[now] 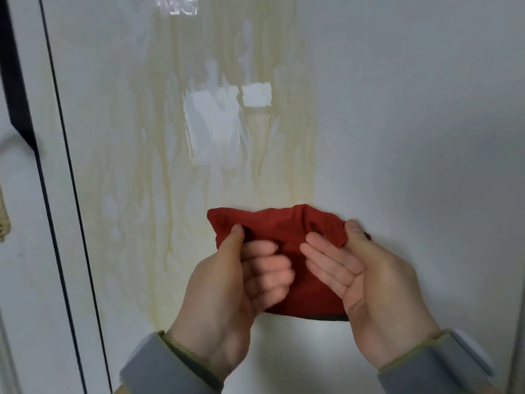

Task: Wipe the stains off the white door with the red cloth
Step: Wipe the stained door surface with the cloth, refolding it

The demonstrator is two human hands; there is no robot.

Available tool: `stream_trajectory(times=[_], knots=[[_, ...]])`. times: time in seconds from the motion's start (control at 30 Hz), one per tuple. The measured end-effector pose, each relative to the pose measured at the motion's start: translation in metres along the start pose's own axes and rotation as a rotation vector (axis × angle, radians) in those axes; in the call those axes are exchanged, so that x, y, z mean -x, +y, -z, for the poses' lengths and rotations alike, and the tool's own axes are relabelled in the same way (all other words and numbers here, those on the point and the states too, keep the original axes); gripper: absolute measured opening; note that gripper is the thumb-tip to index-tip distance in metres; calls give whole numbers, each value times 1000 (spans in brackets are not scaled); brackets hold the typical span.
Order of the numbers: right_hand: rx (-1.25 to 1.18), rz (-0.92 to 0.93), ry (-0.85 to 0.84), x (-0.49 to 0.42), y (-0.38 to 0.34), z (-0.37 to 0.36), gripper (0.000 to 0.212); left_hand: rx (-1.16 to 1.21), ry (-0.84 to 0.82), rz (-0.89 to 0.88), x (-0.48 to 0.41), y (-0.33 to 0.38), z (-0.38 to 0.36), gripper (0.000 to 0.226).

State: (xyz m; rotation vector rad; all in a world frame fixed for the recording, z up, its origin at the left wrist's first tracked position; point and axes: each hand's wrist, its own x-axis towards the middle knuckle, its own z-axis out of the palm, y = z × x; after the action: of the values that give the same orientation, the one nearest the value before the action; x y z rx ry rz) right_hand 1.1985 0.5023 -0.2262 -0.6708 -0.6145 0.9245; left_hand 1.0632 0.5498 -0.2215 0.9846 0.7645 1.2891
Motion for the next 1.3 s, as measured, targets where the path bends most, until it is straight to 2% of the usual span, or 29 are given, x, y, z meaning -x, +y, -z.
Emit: stream_trajectory(times=[0.07, 0.2, 0.37, 0.53, 0.67, 0.87, 1.03, 1.13, 1.2, 1.3], knots=[[-1, -46, 0, -1, -7, -2, 33, 37, -50, -3, -5, 11, -6, 55], [20, -67, -26, -5, -26, -15, 33, -94, -36, -137, -12, 31, -15, 61], [62, 11, -75, -18, -68, -51, 20, -165, -77, -258, -24, 82, -37, 45], [118, 69, -152, -23, -79, -56, 36, -196, -116, -396, -28, 85, -37, 34], [94, 114, -217, -26, -69, -44, 42, -174, -127, -476, -31, 67, -33, 35], [100, 98, -232, -25, -57, -27, 40, -154, -97, -472, -27, 50, -28, 36], [88, 59, -209, -23, -43, -17, 25, -121, -109, -479, -27, 26, -17, 23], [90, 26, -161, -19, -38, -14, 29, -109, -67, -470, -26, 13, -15, 18], [93, 20, -130, -18, -38, -15, 26, -137, -38, -465, -27, 12, -15, 23], [106, 4, -68, -15, -43, -26, 20, -165, -48, -436, -23, 23, -21, 18]])
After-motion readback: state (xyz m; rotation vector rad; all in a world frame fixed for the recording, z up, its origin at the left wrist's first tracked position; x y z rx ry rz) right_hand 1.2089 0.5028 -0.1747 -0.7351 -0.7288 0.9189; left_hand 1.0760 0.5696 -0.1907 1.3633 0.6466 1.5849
